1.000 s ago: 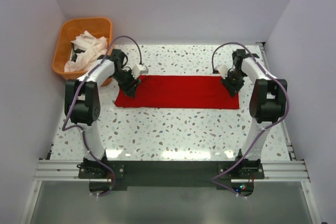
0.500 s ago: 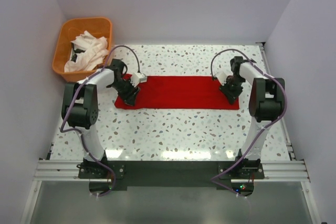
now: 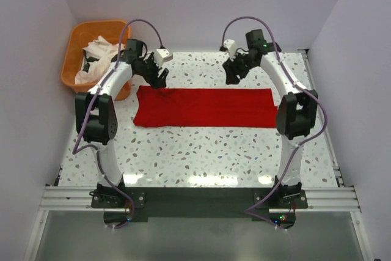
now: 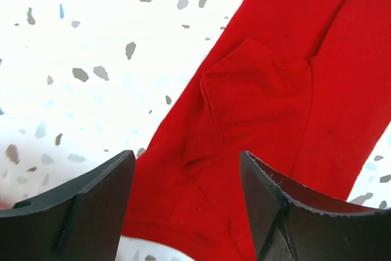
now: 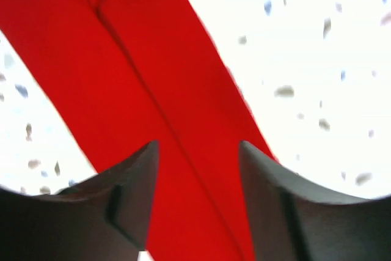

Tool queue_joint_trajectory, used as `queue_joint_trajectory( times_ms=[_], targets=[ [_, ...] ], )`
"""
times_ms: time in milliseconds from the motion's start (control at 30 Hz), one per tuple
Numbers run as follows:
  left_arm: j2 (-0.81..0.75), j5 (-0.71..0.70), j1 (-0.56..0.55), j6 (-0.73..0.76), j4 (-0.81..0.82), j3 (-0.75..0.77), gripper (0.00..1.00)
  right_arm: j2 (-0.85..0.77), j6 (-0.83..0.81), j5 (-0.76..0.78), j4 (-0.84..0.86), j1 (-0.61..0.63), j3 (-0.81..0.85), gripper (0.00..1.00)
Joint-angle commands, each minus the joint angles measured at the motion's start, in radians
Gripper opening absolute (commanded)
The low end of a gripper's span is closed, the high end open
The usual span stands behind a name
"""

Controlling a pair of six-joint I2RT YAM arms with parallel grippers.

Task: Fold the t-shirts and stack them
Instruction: Fold the tshirt

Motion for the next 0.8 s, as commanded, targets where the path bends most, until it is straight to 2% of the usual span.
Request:
queue_joint_trajectory(
  times_ms=[0, 100, 400, 567, 767],
  targets=[
    [0.044, 0.068, 0.0, 0.058, 0.044, 0.008, 0.75, 0.085, 0.117, -0.115, 0.168, 0.073, 0.091, 0.61],
    [0.045, 0.079, 0.0, 0.099, 0.08, -0.033, 0.83, 0.157, 0.193, -0.139, 0.304, 0.131, 0.137, 0.69],
    [0.073, 0.058, 0.0, 0.115, 0.16, -0.096, 0.86, 0.383, 0.296, -0.162, 0.555, 0.261, 0.259, 0.73],
    [0.094, 0.05, 0.0, 0.133, 0.165, -0.098, 0.87, 0.443, 0.311, -0.103, 0.613, 0.304, 0.292, 0.74],
    [0.116, 0.095, 0.0, 0.202, 0.108, -0.083, 0.87, 0.489, 0.284, -0.066, 0.589, 0.324, 0.319, 0.72]
  ],
)
